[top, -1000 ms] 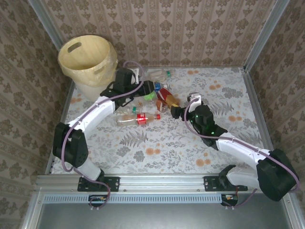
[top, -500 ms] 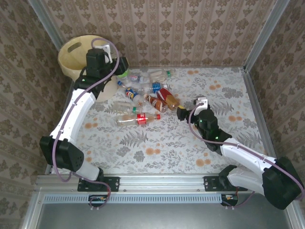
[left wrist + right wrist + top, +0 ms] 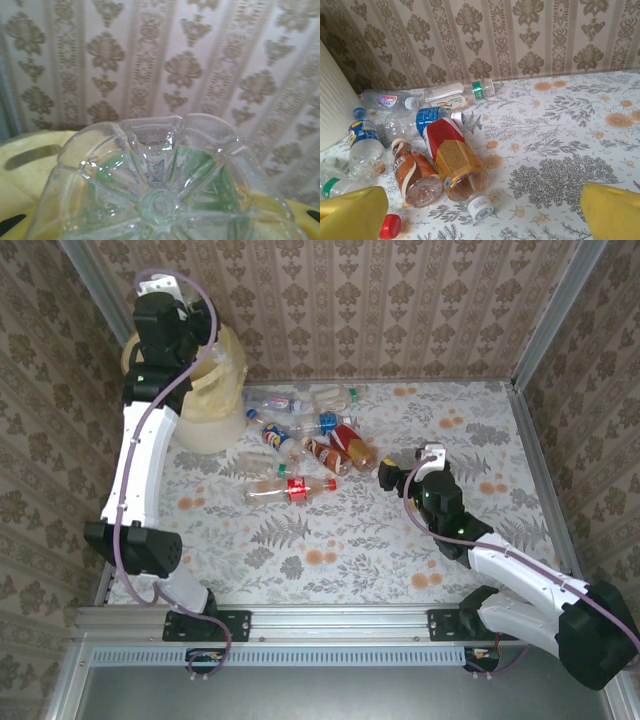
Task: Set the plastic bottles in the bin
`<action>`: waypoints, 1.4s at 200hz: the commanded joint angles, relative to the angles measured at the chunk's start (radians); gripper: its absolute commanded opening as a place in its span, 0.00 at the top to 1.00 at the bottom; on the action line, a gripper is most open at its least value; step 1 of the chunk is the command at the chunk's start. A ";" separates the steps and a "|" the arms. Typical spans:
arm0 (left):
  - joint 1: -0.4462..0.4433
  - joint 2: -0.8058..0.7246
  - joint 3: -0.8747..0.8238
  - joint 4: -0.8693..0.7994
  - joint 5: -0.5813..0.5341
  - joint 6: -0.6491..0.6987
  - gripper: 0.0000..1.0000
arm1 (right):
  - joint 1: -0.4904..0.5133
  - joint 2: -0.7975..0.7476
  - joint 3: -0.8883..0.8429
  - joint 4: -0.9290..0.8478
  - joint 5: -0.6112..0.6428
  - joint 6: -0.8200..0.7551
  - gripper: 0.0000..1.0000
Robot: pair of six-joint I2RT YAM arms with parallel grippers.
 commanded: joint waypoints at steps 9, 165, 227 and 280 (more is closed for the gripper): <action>0.099 0.104 0.071 0.062 0.025 -0.139 0.45 | -0.003 -0.007 0.011 -0.013 0.016 0.001 0.00; 0.261 0.532 0.382 0.095 0.197 -0.610 0.21 | -0.002 -0.038 0.036 -0.103 -0.009 0.005 0.00; 0.257 0.468 0.363 0.057 0.212 -0.551 0.14 | -0.004 -0.063 0.013 -0.091 -0.004 0.008 0.00; 0.208 0.311 0.182 0.106 0.226 -0.440 0.09 | -0.003 -0.065 0.000 -0.070 -0.075 0.005 0.00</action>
